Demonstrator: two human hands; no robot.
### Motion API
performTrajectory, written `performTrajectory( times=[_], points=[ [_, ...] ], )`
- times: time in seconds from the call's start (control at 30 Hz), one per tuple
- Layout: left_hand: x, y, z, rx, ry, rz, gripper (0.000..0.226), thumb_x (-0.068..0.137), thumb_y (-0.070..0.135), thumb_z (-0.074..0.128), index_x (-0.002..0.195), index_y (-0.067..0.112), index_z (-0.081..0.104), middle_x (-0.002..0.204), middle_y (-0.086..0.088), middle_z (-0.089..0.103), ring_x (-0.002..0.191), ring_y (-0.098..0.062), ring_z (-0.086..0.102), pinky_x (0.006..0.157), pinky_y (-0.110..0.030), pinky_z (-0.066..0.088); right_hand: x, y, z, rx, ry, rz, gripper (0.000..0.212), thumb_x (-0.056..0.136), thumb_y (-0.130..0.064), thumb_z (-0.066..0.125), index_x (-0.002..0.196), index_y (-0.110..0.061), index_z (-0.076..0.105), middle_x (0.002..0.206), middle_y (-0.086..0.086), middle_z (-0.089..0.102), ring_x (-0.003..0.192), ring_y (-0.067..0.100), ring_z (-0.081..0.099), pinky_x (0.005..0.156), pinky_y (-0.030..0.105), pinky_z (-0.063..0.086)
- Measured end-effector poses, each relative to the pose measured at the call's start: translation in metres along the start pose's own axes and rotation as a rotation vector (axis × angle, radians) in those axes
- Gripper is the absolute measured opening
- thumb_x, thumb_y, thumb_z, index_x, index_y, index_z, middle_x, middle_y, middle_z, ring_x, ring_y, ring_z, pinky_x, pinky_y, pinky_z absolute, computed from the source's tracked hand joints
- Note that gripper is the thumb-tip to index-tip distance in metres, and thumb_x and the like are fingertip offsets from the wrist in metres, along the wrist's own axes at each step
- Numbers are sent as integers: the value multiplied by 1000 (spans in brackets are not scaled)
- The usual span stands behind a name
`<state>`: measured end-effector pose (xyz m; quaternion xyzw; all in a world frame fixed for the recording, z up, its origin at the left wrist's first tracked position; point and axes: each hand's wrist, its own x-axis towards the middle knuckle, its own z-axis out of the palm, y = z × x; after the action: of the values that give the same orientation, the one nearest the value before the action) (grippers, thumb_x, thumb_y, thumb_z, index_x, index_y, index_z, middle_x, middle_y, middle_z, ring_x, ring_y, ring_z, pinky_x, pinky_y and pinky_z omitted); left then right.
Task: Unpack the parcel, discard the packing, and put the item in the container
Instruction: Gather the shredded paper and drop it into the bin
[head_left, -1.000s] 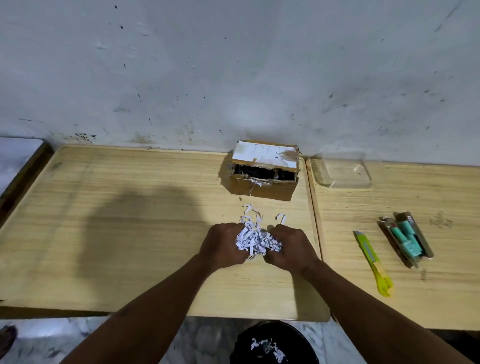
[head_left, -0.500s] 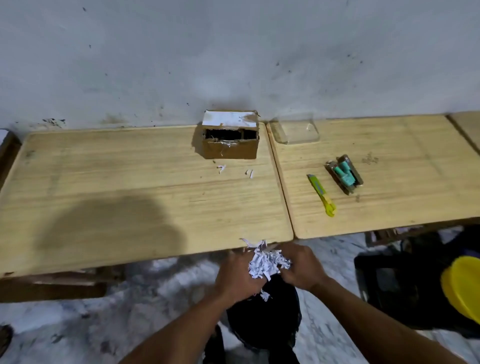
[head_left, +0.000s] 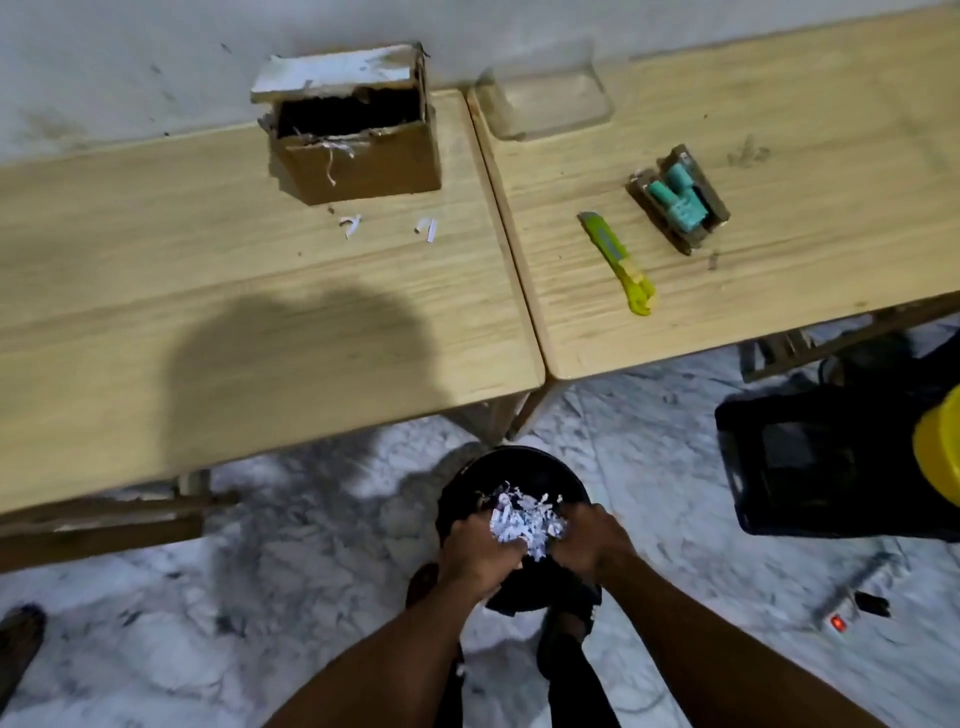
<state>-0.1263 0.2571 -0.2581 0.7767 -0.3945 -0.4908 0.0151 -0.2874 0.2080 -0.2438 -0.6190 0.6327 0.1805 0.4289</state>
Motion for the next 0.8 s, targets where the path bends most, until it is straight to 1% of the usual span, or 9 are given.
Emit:
performTrajectory(
  times=[0.13, 0.23, 0.27, 0.33, 0.4, 0.47, 0.57, 0.67, 0.8],
  points=[
    [39, -3, 26, -150, -52, -180, 79, 42, 65, 64, 115, 34, 66, 112, 2, 71, 102, -21, 66, 86, -31, 55, 35, 19, 14, 97, -81, 189, 57, 73, -41, 75, 122, -13, 62, 119, 11, 66, 108, 29, 65, 76, 31, 51],
    [52, 9, 29, -272, -59, -235, 86, 48, 57, 81, 124, 24, 61, 119, -3, 67, 104, -24, 65, 74, -26, 51, 48, 28, 18, 198, -97, 236, 88, 58, -42, 86, 136, -15, 54, 128, 10, 62, 113, 27, 63, 81, 32, 54],
    [55, 12, 30, -303, -56, -251, 92, 48, 56, 84, 129, 21, 56, 123, -6, 64, 107, -26, 63, 74, -27, 52, 50, 29, 19, 228, -87, 238, 92, 56, -43, 88, 136, -16, 54, 128, 9, 62, 113, 26, 62, 82, 33, 54],
    [60, 15, 30, -362, -59, -262, 97, 53, 53, 87, 135, 17, 50, 132, -8, 59, 114, -27, 59, 88, -34, 54, 54, 30, 22, 280, -67, 233, 96, 56, -43, 91, 139, -16, 51, 133, 9, 59, 119, 26, 59, 88, 33, 53],
    [60, 15, 27, -378, -86, -269, 91, 61, 50, 86, 138, 16, 49, 137, -9, 55, 120, -27, 56, 97, -37, 50, 56, 28, 24, 302, -73, 230, 106, 55, -42, 92, 146, -16, 42, 141, 9, 54, 127, 27, 54, 94, 31, 50],
    [61, 11, 25, -346, -106, -276, 82, 71, 49, 79, 139, 16, 49, 139, -10, 54, 122, -29, 54, 99, -37, 48, 56, 26, 27, 315, -63, 248, 103, 58, -42, 89, 146, -18, 41, 140, 8, 56, 125, 27, 55, 97, 32, 49],
    [61, 4, 19, -328, -128, -283, 72, 77, 50, 72, 138, 19, 52, 137, -10, 56, 120, -30, 56, 98, -36, 48, 54, 23, 31, 349, -83, 278, 82, 73, -37, 82, 144, -19, 44, 138, 10, 57, 125, 28, 56, 93, 28, 46],
    [59, -1, 11, -284, -176, -282, 62, 83, 50, 66, 133, 16, 56, 133, -11, 57, 117, -31, 56, 99, -37, 47, 51, 25, 33, 349, -105, 282, 77, 75, -38, 80, 142, -20, 47, 133, 6, 61, 121, 25, 58, 93, 25, 47],
    [48, -4, -3, -217, -215, -264, 52, 89, 48, 61, 130, 15, 56, 134, -11, 55, 119, -31, 53, 98, -36, 45, 40, 24, 20, 278, -105, 240, 64, 82, -33, 74, 139, -19, 50, 132, 9, 61, 121, 27, 57, 89, 25, 45]
  ],
)
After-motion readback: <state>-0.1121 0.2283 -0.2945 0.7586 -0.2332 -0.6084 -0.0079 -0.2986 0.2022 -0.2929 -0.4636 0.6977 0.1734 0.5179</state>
